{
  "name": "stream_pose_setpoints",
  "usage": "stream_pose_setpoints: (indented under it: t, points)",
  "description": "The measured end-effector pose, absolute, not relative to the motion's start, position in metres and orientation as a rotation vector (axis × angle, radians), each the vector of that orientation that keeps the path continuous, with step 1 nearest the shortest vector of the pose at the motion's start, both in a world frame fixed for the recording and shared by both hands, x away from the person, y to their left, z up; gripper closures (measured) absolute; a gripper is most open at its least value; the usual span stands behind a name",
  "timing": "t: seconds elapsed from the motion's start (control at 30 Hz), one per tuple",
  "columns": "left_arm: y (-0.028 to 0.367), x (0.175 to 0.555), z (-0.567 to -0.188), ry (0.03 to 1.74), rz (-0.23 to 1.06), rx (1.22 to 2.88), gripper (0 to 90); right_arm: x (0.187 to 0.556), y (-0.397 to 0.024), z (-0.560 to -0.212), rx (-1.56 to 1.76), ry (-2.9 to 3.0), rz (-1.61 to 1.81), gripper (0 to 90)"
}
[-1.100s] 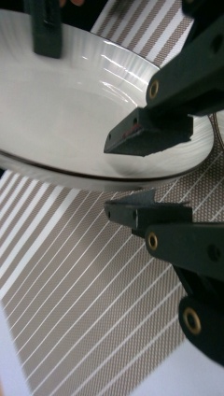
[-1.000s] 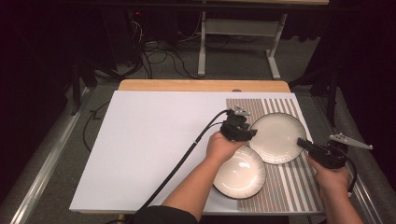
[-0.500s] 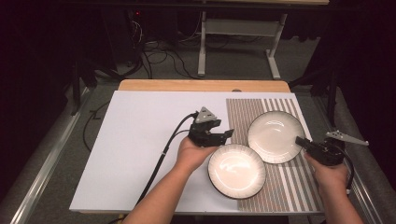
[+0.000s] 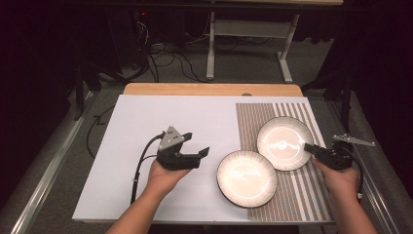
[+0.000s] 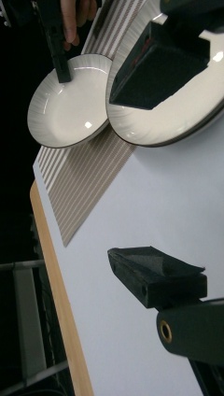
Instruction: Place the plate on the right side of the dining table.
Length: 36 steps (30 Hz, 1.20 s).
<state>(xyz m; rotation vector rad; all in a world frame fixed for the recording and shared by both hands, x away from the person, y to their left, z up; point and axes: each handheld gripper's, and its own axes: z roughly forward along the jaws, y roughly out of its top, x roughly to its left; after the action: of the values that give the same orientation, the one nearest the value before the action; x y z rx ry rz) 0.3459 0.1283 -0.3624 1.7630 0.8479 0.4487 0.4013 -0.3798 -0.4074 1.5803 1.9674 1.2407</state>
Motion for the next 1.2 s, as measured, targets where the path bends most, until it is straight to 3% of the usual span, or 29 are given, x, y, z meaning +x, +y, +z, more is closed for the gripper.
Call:
stream_pose_setpoints:
  t: [0.53, 1.2]
  points:
    - [0.205, 0.32, -0.374, 0.943, 0.498, 1.642, 19.8, 0.404, -0.378, -0.411, 1.627, 1.955, 1.173, 78.1]
    - [0.215, 0.326, -0.378, 0.999, 0.461, 1.578, 20.3, 0.41, -0.378, -0.418, 1.667, 1.959, 1.077, 75.6]
